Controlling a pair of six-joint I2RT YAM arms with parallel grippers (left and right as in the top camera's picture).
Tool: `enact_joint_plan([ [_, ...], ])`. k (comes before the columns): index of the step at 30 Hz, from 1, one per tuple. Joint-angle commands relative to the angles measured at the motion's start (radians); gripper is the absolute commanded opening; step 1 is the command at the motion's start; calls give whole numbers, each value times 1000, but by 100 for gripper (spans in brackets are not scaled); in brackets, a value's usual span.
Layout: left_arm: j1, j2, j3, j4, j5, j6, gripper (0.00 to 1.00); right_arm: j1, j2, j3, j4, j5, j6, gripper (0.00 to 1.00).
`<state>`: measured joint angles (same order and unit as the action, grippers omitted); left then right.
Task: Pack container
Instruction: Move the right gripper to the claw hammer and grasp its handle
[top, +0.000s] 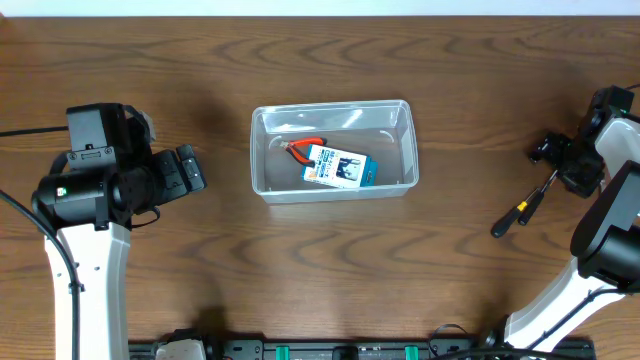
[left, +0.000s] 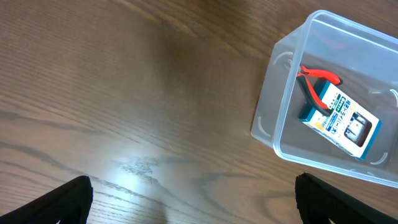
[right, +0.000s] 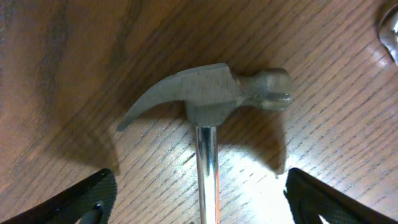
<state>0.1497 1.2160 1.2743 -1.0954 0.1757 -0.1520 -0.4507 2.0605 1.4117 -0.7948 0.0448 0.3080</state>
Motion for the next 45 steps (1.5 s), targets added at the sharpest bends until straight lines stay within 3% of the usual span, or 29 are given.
enact_joint_plan([
  [1,2,5,18,-4,-12,17,96,-1,20,-9,-1,8,-32,86],
  [12,2,5,18,-5,-12,17,96,-1,72,-14,-25,7,-36,81],
  [18,2,5,18,-4,-12,17,96,-1,72,-14,-32,7,-36,68],
  [26,2,5,18,-6,-12,17,96,0,72,-14,-36,6,-36,42],
  [34,2,5,18,-17,-11,18,97,0,72,-14,-36,5,-36,33],
  [37,2,5,18,-19,-12,17,96,0,72,-14,-36,3,-35,23],
  [42,2,5,18,-19,-12,17,96,0,72,-14,-36,3,-35,17],
  [45,2,5,18,-19,-11,17,96,0,72,-14,-36,2,-35,6],
])
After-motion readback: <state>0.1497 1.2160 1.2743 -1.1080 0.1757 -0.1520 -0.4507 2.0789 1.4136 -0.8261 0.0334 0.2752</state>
